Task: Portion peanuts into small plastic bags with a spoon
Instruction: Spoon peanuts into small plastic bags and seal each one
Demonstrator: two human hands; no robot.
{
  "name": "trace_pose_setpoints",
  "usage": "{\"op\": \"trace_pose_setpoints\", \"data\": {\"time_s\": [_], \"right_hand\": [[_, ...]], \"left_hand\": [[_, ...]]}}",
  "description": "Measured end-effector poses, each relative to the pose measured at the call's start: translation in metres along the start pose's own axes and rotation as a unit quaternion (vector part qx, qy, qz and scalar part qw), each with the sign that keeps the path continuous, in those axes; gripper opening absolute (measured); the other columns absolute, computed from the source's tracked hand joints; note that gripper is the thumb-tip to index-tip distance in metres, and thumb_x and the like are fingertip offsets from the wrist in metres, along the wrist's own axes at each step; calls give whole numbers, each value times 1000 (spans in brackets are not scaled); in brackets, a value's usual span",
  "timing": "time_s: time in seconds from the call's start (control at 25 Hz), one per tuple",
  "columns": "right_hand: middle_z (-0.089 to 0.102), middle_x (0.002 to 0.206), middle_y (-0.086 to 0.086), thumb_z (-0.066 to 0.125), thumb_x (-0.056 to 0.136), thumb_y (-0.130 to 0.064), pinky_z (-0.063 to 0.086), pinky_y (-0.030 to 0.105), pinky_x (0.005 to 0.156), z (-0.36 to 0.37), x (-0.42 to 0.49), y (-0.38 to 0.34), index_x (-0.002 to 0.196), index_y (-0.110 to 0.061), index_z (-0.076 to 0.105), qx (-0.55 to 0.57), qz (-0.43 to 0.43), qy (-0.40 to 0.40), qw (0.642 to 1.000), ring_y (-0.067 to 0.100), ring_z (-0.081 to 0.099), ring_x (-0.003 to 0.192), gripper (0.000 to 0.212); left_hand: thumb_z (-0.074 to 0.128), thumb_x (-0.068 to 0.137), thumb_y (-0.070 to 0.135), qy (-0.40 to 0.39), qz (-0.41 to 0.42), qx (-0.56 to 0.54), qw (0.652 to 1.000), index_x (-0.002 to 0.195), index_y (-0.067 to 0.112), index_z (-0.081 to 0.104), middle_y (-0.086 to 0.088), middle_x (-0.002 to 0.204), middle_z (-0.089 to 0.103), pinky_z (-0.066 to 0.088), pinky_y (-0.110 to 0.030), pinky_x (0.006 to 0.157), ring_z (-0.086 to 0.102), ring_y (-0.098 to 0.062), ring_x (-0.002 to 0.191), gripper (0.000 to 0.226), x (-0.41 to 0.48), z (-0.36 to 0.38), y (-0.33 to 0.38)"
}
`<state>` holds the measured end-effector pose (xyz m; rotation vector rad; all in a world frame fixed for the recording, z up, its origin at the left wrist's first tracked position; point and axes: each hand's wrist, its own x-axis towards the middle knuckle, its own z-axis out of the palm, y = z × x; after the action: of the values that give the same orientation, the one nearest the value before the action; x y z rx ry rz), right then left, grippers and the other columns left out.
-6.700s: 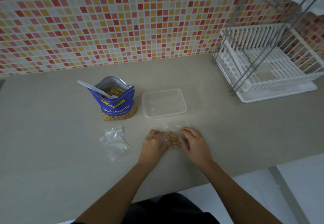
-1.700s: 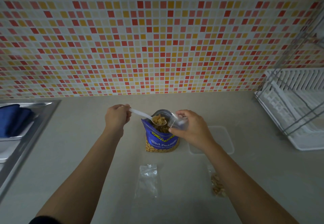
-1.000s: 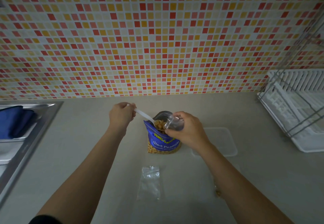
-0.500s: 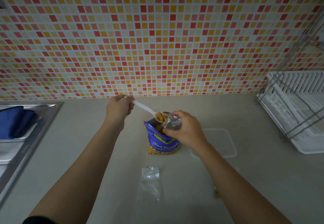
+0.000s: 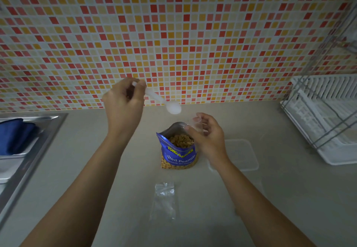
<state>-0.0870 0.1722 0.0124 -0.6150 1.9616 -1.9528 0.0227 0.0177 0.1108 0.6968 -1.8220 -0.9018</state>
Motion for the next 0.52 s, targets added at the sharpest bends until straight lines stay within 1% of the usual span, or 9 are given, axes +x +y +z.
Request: {"op": "trace_pose_setpoints", "data": {"time_s": [0.04, 0.08, 0.16, 0.2, 0.24, 0.32, 0.36, 0.44, 0.52], "right_hand": [[64, 104, -11, 80, 69, -26, 49, 14, 69, -4, -1, 2, 102, -35, 57, 1, 0, -1, 1000, 1, 61, 92, 41], [64, 104, -11, 80, 69, -28, 51, 17, 72, -8, -2, 5, 101, -36, 57, -3, -1, -4, 1000, 3, 61, 94, 41], [64, 104, -11, 80, 68, -31, 51, 20, 74, -16, -6, 13, 100, -38, 56, -25, -2, -10, 1000, 6, 62, 94, 41], [64, 103, -11, 80, 67, -32, 51, 21, 74, -20, -8, 17, 100, -38, 56, -38, -2, -12, 999, 9, 63, 94, 41], [65, 104, -10, 80, 67, -33, 52, 22, 74, -23, -9, 20, 99, -38, 55, -52, 1, -17, 999, 11, 63, 95, 41], [67, 103, -7, 80, 67, -35, 53, 26, 77, -27, -11, 27, 97, -39, 56, -68, 11, -32, 997, 13, 64, 97, 39], [68, 102, -7, 79, 66, -36, 53, 28, 78, -29, -12, 29, 96, -38, 56, -71, 16, -40, 997, 13, 64, 97, 38], [69, 98, -7, 80, 67, -32, 52, 28, 79, -29, -14, 34, 94, -37, 57, -73, 23, -53, 996, 13, 65, 95, 36], [69, 96, -9, 80, 66, -32, 51, 27, 79, -30, -15, 37, 93, -36, 58, -73, 24, -57, 995, 12, 65, 95, 35]], "left_hand": [[55, 85, 26, -33, -28, 7, 999, 83, 15, 69, -14, 70, 67, 54, -46, 66, 62, -33, 65, 18, -2, 6, -12], [56, 86, 23, -98, -21, 43, 994, 85, 15, 69, -13, 73, 69, 55, -44, 67, 63, -30, 65, 16, -9, 13, -23], [57, 89, 19, -242, 74, 134, 958, 89, 11, 71, -8, 82, 72, 53, -33, 68, 61, -21, 66, 16, -30, 28, -41], [57, 89, 19, -284, 111, 161, 939, 91, 10, 71, -7, 84, 73, 51, -29, 67, 61, -19, 67, 17, -39, 35, -48], [56, 90, 19, -294, 115, 173, 933, 92, 10, 71, -6, 82, 72, 48, -25, 65, 60, -19, 66, 18, -44, 41, -53], [54, 90, 17, -248, 29, 178, 952, 88, 6, 71, -5, 72, 68, 42, -18, 58, 58, -21, 64, 21, -46, 50, -60], [53, 89, 16, -225, -42, 177, 957, 83, 4, 71, -8, 70, 68, 42, -20, 57, 58, -23, 64, 22, -45, 55, -63], [53, 86, 14, -206, -179, 139, 952, 70, 2, 71, -14, 65, 69, 49, -31, 63, 60, -27, 63, 27, -45, 58, -69], [54, 85, 13, -184, -274, 73, 941, 59, 8, 69, -11, 59, 66, 50, -35, 65, 56, -23, 60, 31, -46, 57, -69]]}}
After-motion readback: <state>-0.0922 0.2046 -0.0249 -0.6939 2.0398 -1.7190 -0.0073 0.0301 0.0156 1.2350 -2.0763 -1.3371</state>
